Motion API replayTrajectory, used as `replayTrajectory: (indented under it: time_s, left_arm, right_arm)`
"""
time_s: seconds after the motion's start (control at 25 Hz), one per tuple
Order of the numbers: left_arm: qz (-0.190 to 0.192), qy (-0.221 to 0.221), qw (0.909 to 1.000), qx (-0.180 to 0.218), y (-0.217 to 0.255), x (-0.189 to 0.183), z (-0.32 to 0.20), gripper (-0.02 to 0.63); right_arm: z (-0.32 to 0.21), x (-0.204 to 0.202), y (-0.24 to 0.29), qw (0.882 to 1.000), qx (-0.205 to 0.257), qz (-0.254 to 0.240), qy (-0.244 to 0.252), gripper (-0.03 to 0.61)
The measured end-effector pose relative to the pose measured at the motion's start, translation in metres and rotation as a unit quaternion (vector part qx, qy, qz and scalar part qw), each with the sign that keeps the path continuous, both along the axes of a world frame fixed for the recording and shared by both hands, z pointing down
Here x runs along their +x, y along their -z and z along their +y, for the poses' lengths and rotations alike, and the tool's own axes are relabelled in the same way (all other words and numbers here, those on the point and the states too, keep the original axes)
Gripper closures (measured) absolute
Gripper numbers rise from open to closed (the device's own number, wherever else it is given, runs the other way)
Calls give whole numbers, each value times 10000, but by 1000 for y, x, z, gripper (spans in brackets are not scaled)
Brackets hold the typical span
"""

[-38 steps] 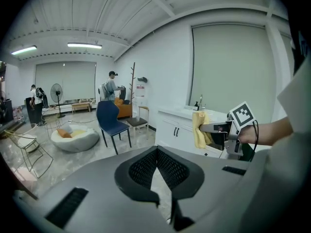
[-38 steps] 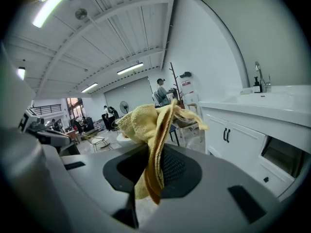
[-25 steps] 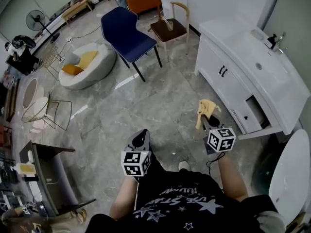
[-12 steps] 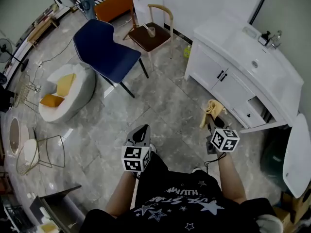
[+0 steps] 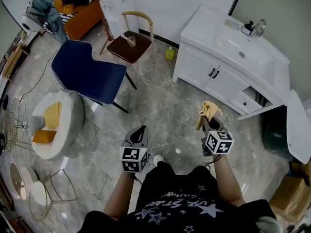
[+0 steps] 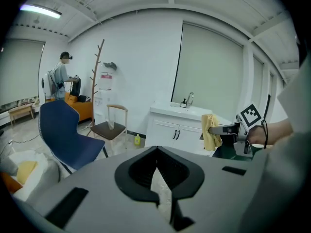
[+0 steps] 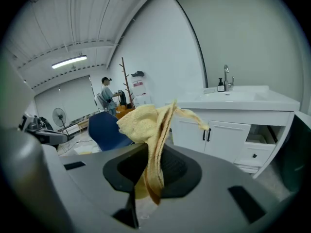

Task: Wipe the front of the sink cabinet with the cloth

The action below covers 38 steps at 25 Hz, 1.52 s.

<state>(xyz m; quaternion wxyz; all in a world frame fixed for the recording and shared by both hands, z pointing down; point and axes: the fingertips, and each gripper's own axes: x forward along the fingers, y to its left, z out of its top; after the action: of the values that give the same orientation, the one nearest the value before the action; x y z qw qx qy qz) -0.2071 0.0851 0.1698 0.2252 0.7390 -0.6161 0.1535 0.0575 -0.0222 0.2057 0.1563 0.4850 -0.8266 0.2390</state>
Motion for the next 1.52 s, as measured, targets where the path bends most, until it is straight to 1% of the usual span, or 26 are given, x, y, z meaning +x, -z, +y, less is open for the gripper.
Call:
replayTrajectory:
  time_s: [0.2,0.36,0.68,0.8,0.96,1.08,1.24,1.4,1.52]
  left_arm:
    - [19,-504,9987,34,-4,-4,-18,597]
    - [82,-733,9973,11,-9,1,-26,597]
    - [214,-692,9973,-128,-23,10,-31,597]
    - [212,-594,9979,-132,-24,7,-37,597]
    - [159,-551,9980,-248,-35,3,-53,597]
    - [108,-599,9975,-347,-45,3,-76,597]
    - [55,-704,9965,-454,-70,11,-118,597]
    - [-69,-769,9961,-430,-106,13,-177,597]
    - [58,-726,9967,-348,-133,20,-226,597]
  right_arm:
    - [4,-2,-1,9994,-4,140,-307,497]
    - [7,1,0,9991,-8,182,-386,498]
    - [-9,11,-7,9986,-18,180,-493,497]
    - [-24,7,-14,9988,-14,117,-476,497]
    - [-51,-3,-29,9989,-6,2,-479,497]
    - [-78,-9,-49,9989,-50,-31,-458,497]
    - [-121,-7,-90,9985,-207,-53,-505,497]
    - [-175,-4,-135,9979,-294,6,-580,497]
    - [-220,-2,-167,9981,-241,65,-568,498]
